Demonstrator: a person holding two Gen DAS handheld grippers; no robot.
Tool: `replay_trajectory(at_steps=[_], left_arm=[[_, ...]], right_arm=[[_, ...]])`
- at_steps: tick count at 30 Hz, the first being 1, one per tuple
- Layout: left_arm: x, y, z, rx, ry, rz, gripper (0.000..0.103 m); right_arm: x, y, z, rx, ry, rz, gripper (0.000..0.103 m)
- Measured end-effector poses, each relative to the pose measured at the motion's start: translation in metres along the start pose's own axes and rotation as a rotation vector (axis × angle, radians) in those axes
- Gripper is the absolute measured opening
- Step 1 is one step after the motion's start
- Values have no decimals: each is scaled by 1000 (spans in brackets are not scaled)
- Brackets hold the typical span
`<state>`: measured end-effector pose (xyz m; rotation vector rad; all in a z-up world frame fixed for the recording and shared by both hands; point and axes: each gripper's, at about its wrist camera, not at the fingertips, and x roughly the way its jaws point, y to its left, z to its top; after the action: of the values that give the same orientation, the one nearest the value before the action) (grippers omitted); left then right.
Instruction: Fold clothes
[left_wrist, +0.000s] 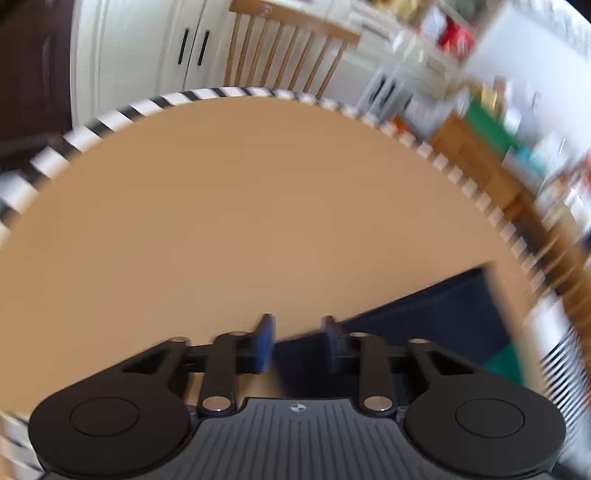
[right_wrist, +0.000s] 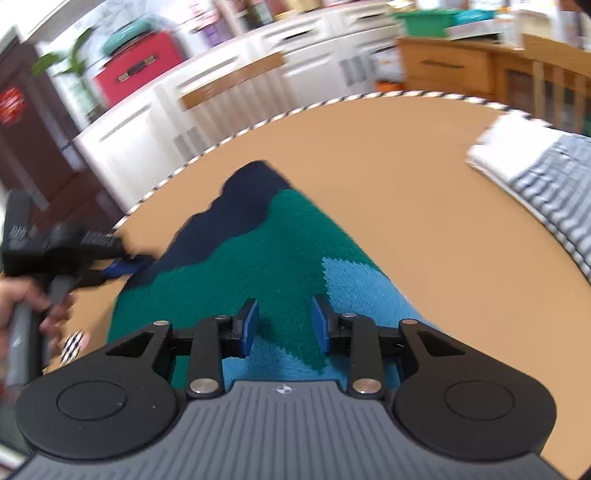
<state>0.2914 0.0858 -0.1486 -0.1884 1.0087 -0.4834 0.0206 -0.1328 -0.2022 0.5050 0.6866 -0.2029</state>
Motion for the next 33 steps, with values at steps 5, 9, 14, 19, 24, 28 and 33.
replay_trajectory(at_steps=[5, 9, 14, 19, 24, 28, 33], left_arm=[[-46, 21, 3, 24, 2, -170, 89], [-82, 38, 5, 43, 4, -306, 102], [-95, 71, 13, 194, 67, -256, 102], [-65, 90, 66, 274, 120, -402, 103], [44, 51, 126, 325, 467, -646, 103], [125, 12, 133, 395, 721, -699, 103], [175, -27, 132, 505, 820, -762, 102]], right_arm=[[-56, 10, -9, 166, -183, 71, 69], [-99, -30, -38, 387, -178, 133, 87], [-140, -72, -105, 585, -133, 22, 87], [-147, -81, -157, 890, -174, 48, 87], [-105, -65, -167, 1131, -266, 93, 87], [-65, -43, -155, 1184, -277, 37, 87], [-46, -26, -142, 1161, -272, 5, 88]])
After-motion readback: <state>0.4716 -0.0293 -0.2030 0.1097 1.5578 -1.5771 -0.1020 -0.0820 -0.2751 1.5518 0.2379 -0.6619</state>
